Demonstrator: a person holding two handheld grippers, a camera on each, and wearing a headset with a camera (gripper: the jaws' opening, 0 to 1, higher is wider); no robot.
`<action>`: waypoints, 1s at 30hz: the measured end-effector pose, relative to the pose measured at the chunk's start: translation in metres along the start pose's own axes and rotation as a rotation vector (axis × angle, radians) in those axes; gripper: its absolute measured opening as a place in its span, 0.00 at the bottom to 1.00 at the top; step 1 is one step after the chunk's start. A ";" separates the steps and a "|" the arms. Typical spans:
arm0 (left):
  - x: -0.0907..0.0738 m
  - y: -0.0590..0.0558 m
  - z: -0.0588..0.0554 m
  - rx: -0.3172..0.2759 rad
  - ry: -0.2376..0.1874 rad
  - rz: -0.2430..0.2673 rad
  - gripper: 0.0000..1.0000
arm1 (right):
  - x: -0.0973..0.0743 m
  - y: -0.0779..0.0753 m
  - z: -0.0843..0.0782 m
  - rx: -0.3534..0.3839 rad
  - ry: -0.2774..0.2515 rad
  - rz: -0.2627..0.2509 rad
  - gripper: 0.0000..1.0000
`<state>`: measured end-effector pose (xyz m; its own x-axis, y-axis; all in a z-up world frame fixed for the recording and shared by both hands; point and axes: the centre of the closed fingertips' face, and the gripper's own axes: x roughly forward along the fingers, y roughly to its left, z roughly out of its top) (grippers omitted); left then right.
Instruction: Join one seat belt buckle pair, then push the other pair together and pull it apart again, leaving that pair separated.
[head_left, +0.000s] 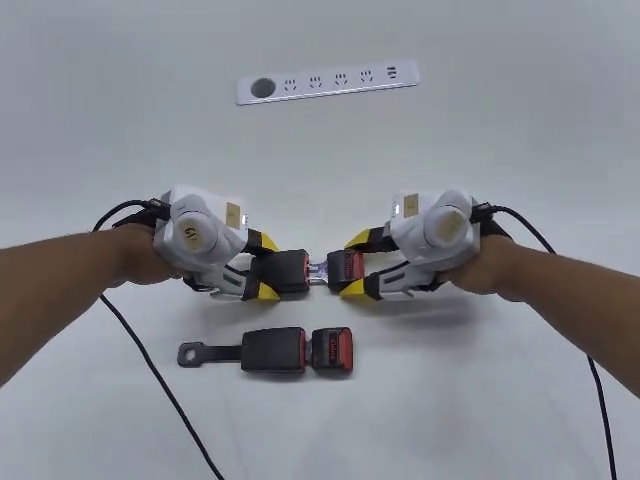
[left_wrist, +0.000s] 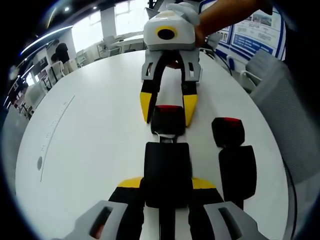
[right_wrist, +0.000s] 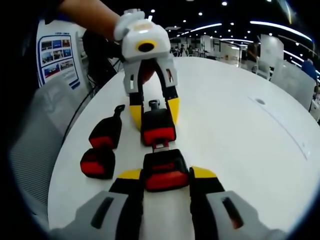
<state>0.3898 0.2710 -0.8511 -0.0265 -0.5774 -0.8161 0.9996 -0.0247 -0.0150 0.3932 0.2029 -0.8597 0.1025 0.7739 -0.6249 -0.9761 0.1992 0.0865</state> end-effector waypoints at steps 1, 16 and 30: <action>0.000 0.000 0.000 -0.001 0.000 0.000 0.34 | -0.001 0.000 -0.001 0.000 -0.002 -0.003 0.36; 0.000 0.002 -0.002 -0.016 0.000 0.002 0.35 | -0.025 -0.002 -0.019 0.003 -0.010 -0.032 0.37; 0.002 0.002 -0.003 -0.013 0.017 0.002 0.35 | -0.053 -0.004 -0.039 0.018 0.004 -0.052 0.37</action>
<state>0.3922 0.2719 -0.8547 -0.0243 -0.5639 -0.8255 0.9997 -0.0127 -0.0207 0.3840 0.1373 -0.8572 0.1525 0.7597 -0.6321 -0.9658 0.2504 0.0679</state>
